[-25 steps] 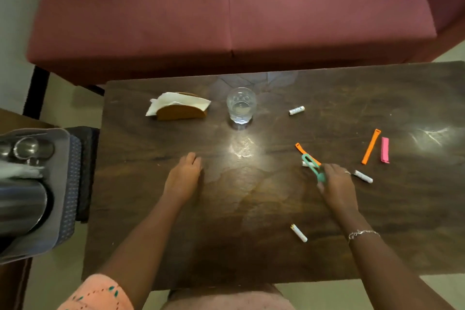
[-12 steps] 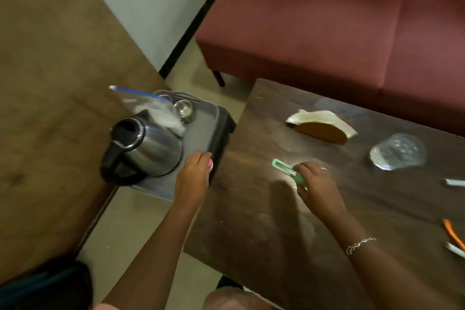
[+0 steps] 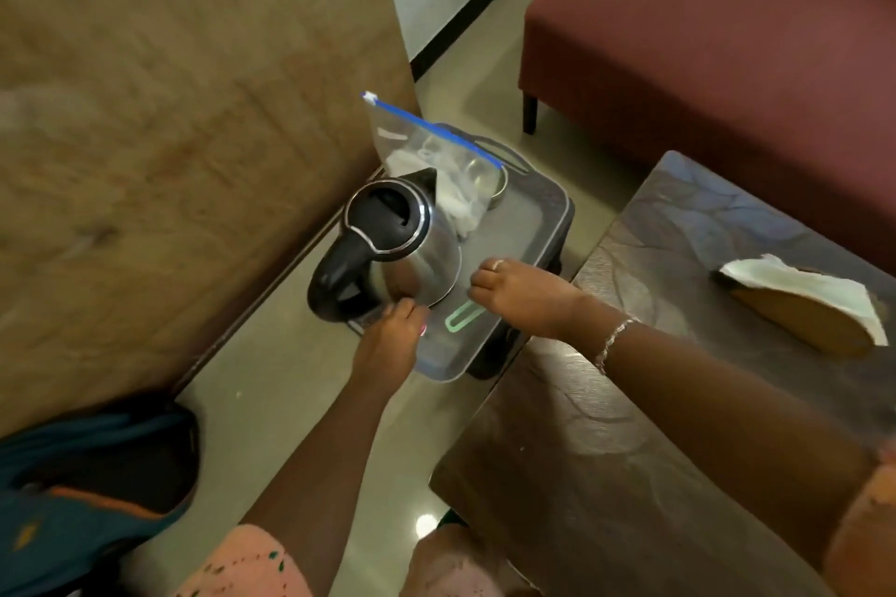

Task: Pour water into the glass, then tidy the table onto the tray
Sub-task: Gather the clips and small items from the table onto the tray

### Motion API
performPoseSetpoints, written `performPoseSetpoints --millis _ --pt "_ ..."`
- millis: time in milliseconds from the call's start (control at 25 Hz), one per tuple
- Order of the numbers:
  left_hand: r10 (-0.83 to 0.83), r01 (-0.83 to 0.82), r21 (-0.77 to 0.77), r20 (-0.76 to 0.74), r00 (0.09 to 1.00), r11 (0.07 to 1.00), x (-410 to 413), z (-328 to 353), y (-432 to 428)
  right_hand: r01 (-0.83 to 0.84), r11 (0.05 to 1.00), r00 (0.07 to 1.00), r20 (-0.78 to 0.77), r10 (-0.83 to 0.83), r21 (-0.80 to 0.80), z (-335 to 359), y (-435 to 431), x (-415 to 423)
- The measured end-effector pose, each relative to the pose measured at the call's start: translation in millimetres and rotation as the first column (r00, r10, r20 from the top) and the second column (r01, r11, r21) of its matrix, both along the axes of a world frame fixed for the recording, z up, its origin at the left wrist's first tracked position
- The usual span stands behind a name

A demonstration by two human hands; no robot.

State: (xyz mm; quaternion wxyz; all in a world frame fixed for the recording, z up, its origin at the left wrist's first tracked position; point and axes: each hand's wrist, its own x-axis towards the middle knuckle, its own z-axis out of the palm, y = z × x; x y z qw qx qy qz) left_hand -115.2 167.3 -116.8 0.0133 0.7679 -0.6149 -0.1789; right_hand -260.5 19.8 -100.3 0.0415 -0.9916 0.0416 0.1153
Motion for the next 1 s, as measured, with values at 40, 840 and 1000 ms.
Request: performPoseSetpoints --millis 40,840,1000 --pt "-0.005 0.005 0.024 0.004 1.0 1.0 3 -9 1 -0.075 0.997 0.997 -0.035 0.074 -0.012 -11 0 16" --pt "0.104 -0.089 0.199 -0.065 0.992 0.976 0 -68 6 -0.057 0.983 0.934 -0.337 0.114 0.176 -78 19 50" --pt "0.139 -0.137 0.087 -0.025 0.99 0.987 -5 -40 13 0.023 0.997 0.993 -0.115 -0.014 0.076 -56 12 22"
